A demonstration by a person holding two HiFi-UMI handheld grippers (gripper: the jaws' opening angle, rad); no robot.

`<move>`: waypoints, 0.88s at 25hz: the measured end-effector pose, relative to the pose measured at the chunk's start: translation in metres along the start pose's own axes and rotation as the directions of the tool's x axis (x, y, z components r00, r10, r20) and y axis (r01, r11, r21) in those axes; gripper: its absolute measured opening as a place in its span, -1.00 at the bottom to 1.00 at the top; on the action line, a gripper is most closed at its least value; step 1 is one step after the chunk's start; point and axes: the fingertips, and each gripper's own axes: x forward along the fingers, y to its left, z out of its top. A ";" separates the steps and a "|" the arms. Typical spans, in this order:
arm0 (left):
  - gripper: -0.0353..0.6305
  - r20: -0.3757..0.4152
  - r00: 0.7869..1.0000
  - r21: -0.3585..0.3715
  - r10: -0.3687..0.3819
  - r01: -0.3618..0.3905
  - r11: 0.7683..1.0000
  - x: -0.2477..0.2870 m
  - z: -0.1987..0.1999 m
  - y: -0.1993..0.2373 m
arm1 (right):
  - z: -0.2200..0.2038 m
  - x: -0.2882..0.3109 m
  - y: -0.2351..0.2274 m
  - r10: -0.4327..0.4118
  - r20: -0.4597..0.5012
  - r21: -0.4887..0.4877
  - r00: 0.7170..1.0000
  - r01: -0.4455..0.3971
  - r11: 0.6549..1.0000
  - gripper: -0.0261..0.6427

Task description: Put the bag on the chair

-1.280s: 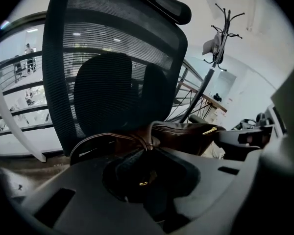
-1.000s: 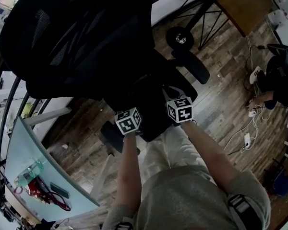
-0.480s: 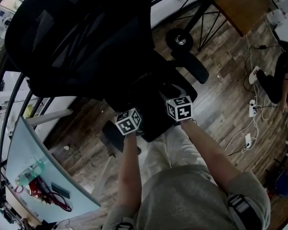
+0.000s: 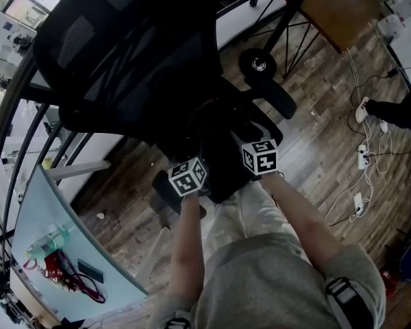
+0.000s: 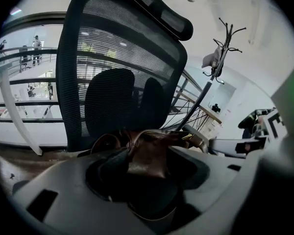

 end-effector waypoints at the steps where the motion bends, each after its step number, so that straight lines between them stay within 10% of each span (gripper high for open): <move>1: -0.22 0.004 1.000 0.001 -0.002 0.002 1.000 -0.004 0.001 -0.002 | 0.002 -0.004 0.002 0.002 0.007 0.000 1.000 -0.002 1.000 -0.17; 22: -0.83 0.147 0.985 0.067 -0.086 0.076 0.995 -0.142 0.038 -0.058 | 0.041 -0.149 0.070 -0.013 0.200 -0.032 0.980 0.020 0.999 -0.89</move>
